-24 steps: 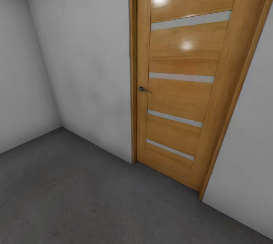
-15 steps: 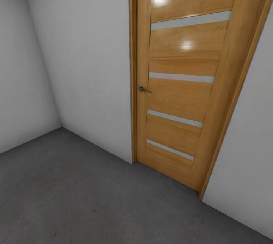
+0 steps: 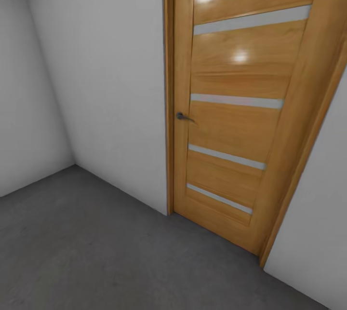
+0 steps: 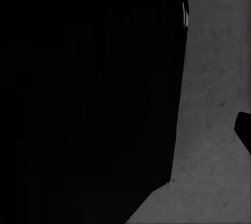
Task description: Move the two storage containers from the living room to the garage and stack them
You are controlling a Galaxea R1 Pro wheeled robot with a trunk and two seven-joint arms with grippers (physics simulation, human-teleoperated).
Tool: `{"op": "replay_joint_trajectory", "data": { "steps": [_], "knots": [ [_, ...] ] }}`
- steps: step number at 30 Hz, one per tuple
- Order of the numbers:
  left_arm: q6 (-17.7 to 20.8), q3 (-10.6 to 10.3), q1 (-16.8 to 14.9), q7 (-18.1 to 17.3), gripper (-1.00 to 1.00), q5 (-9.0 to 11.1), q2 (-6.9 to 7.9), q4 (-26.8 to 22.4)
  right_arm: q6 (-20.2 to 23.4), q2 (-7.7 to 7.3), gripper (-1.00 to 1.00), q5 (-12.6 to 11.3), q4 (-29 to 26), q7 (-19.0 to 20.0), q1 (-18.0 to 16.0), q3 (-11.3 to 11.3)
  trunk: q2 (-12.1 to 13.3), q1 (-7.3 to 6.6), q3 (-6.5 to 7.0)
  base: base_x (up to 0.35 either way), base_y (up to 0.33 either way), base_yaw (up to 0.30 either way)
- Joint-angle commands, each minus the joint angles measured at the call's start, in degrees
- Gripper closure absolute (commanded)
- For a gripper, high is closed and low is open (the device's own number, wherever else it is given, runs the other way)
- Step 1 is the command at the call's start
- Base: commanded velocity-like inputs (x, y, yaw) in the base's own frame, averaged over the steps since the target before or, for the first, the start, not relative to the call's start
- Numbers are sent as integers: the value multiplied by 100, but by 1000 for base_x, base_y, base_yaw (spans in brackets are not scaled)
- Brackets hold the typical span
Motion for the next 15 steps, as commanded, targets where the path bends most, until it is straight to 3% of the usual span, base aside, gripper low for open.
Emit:
{"op": "replay_joint_trajectory", "data": {
  "steps": [1, 15],
  "knots": [
    [1, 6, -2, 2, -100, 18, 2, -2, -13, 1, -100, 9, 1, -5, -1, 4, -2, 3, -5, 321, 0, 0],
    [32, -2, -3, 2, -100, 22, 13, -1, -33, -2, -100, 10, -3, 13, -1, 2, -2, 3, -5, 322, 0, 0]
  ]
}}
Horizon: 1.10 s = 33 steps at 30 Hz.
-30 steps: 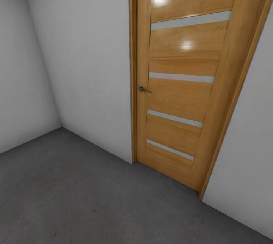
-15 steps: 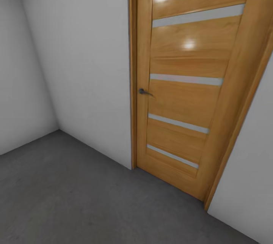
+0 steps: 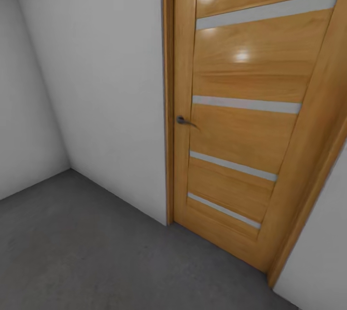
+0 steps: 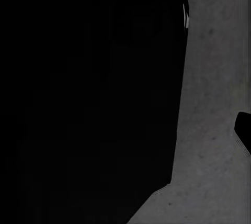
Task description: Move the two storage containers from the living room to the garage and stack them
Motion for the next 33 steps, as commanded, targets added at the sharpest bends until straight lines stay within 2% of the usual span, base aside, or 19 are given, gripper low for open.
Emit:
{"op": "replay_joint_trajectory", "data": {
  "steps": [1, 9, 33],
  "knots": [
    [1, 4, 0, 2, -100, 18, 1, -3, -13, 2, -100, 9, -1, -4, -1, 1, -2, 3, -5, 322, 0, 0],
    [-6, 4, -1, 2, -100, 18, 3, -3, -15, 3, -100, 8, 2, -26, -1, -4, -2, 3, -5, 322, 0, -15],
    [-21, 7, -2, 2, -100, 18, 3, -11, -22, 3, -100, 2, -1, -28, -1, -12, -2, 3, -5, 322, 8, -282]
  ]
}}
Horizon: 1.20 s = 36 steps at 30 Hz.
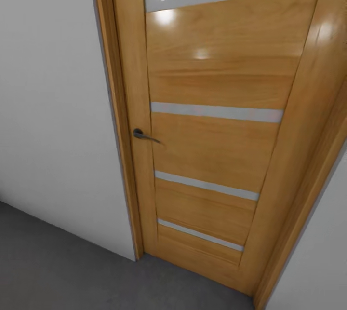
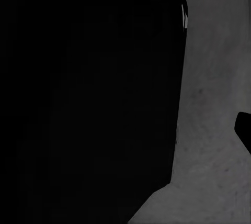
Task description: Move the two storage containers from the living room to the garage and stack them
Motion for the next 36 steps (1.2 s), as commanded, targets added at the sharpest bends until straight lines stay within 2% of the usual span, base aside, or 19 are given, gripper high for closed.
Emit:
{"op": "replay_joint_trajectory", "data": {
  "steps": [1, 12, 18, 27, 36],
  "knots": [
    [-3, 5, 1, 2, -100, 18, 0, -2, -13, 1, -100, 7, -1, -6, -1, 2, -2, 3, -5, 322, 80, -288],
    [-32, 10, 3, 2, -100, 18, 9, -5, -13, 1, -100, 8, -1, -6, -1, 2, -2, 3, -5, 317, 148, -286],
    [-48, 10, 1, -6, -100, 9, 0, -11, -13, 1, -100, 6, -1, -11, -1, 7, -2, 3, -5, 236, 254, -44],
    [-50, 12, 3, -1, -100, 5, 0, -27, -138, 1, -100, 6, 5, -11, -1, 0, -2, 3, -5, 40, 46, -22],
    [-49, 15, 1, 2, -100, 3, 1, -33, -153, 12, -100, 4, 8, -8, -1, -7, -2, 3, -5, 2, 2, -209]
  ]
}}
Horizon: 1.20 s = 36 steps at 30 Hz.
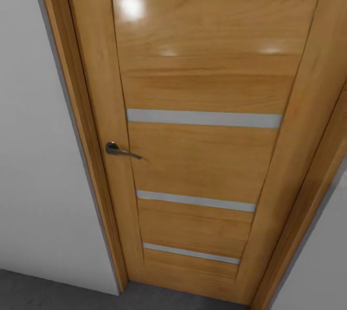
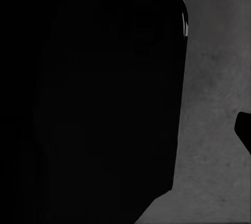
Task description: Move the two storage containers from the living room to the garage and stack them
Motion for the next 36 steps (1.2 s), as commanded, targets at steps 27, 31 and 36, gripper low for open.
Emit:
{"op": "replay_joint_trajectory", "data": {
  "steps": [27, 31, 36],
  "knots": [
    [-15, 10, 0, 2, -100, 18, 0, -2, -17, 24, -100, 9, -8, 5, -1, 19, -3, 0, -5, -4, 5, -76],
    [-15, 10, -2, 2, -100, 14, 0, -5, -17, 25, -100, 9, -8, -1, -1, 12, -3, 0, -5, -28, 30, 0],
    [-23, 10, 0, 2, -100, 13, -18, -5, -17, 25, -100, 6, -8, 5, -1, 10, -3, 0, -5, -92, 2, 0]
  ]
}}
